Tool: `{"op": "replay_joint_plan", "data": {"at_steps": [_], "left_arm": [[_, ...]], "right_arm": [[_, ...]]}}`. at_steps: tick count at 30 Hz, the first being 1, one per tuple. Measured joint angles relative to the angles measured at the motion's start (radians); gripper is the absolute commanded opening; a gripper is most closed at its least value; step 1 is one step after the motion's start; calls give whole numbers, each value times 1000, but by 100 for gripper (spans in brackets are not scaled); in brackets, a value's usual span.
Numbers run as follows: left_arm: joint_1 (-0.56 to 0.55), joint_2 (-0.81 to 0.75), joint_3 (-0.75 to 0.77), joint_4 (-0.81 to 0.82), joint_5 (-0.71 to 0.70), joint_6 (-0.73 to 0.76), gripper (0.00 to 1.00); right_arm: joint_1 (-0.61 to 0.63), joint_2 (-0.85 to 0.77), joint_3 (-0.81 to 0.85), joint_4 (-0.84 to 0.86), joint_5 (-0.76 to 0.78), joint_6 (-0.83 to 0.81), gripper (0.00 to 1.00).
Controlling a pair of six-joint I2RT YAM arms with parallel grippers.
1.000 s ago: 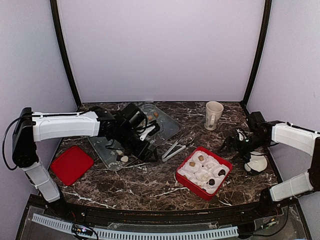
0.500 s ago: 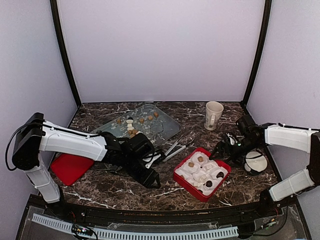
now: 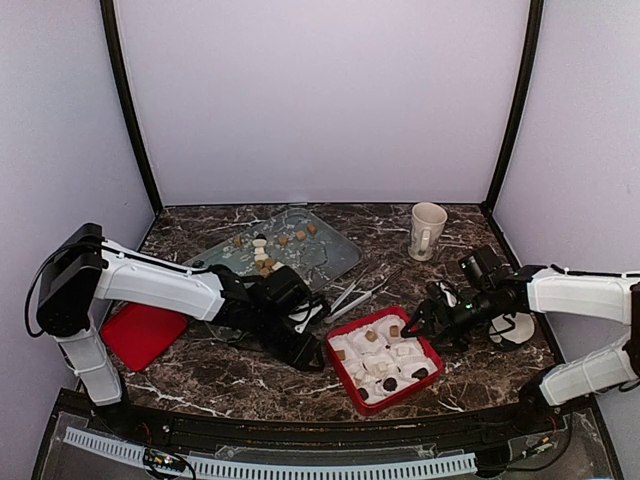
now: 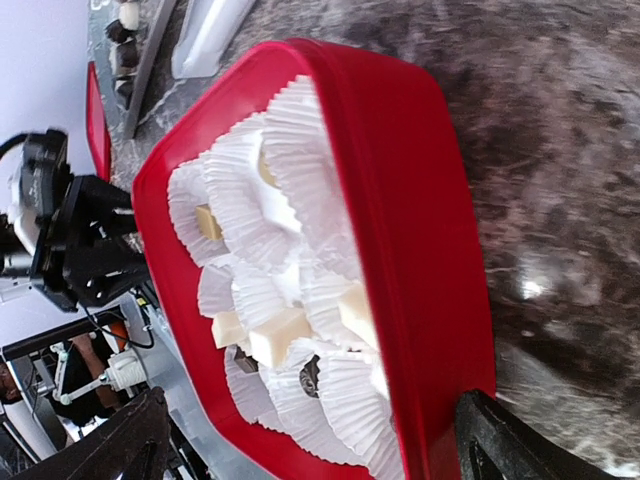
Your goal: Pack the chocolate
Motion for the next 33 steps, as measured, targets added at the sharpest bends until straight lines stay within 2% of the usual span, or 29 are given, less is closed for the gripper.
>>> {"op": "replay_joint_plan", "data": {"at_steps": [10, 18, 20, 24, 26, 29, 33], "left_arm": [[119, 0, 1, 4, 8, -2, 46], [151, 4, 12, 2, 25, -1, 47], [160, 5, 16, -5, 24, 0, 50], [174, -18, 21, -40, 1, 12, 70], [178, -54, 21, -72, -20, 15, 76], [184, -155, 21, -142, -71, 13, 81], [204, -294, 22, -270, -145, -7, 81]], "right_arm": [[105, 33, 0, 127, -26, 95, 100], [143, 83, 4, 186, -41, 138, 100], [148, 87, 7, 192, -43, 140, 100], [152, 87, 23, 185, -39, 130, 100], [151, 75, 36, 168, -23, 115, 100], [139, 33, 47, 141, -5, 99, 100], [100, -46, 60, 100, 22, 75, 100]]}}
